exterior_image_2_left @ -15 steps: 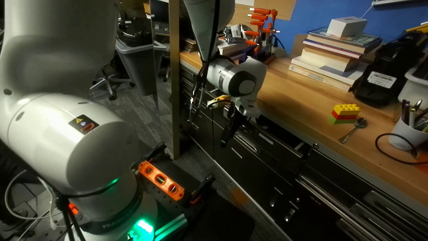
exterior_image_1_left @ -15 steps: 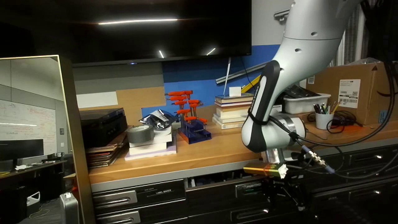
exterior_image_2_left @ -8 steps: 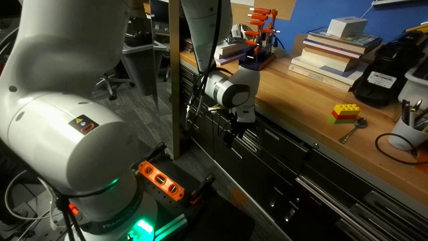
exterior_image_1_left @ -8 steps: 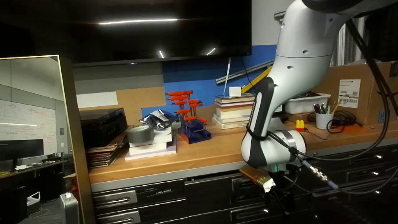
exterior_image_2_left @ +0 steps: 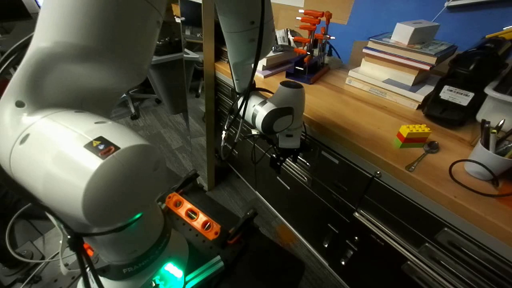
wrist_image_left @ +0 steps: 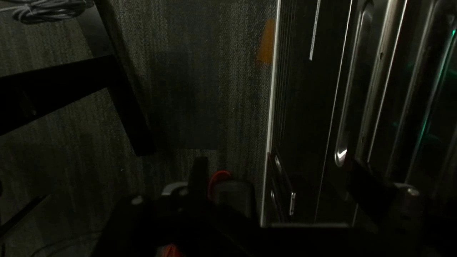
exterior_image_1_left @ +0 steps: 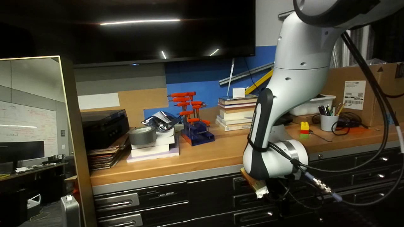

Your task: Put the black objects on the tabletop in the open drawer and then close the drawer

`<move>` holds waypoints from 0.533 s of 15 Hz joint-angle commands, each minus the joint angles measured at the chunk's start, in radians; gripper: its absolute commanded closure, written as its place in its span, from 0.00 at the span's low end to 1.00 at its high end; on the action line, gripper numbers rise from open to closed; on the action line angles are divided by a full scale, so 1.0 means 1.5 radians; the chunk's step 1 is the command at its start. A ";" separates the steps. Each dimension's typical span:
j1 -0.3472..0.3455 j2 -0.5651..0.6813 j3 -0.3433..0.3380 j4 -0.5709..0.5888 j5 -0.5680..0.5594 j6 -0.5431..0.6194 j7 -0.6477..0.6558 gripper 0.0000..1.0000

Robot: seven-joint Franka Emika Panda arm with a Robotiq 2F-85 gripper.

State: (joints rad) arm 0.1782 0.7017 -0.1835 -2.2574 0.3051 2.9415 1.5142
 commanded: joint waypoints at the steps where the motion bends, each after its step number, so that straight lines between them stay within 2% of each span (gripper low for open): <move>1: 0.014 0.022 -0.009 0.026 0.009 0.044 0.034 0.00; 3: 0.016 0.025 -0.010 0.026 0.007 0.049 0.038 0.00; 5: 0.014 0.013 -0.009 0.016 -0.017 0.026 0.008 0.00; 8: -0.013 -0.064 0.008 -0.036 -0.054 -0.041 -0.077 0.00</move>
State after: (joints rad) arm 0.1871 0.7131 -0.1848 -2.2577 0.2670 2.9581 1.4981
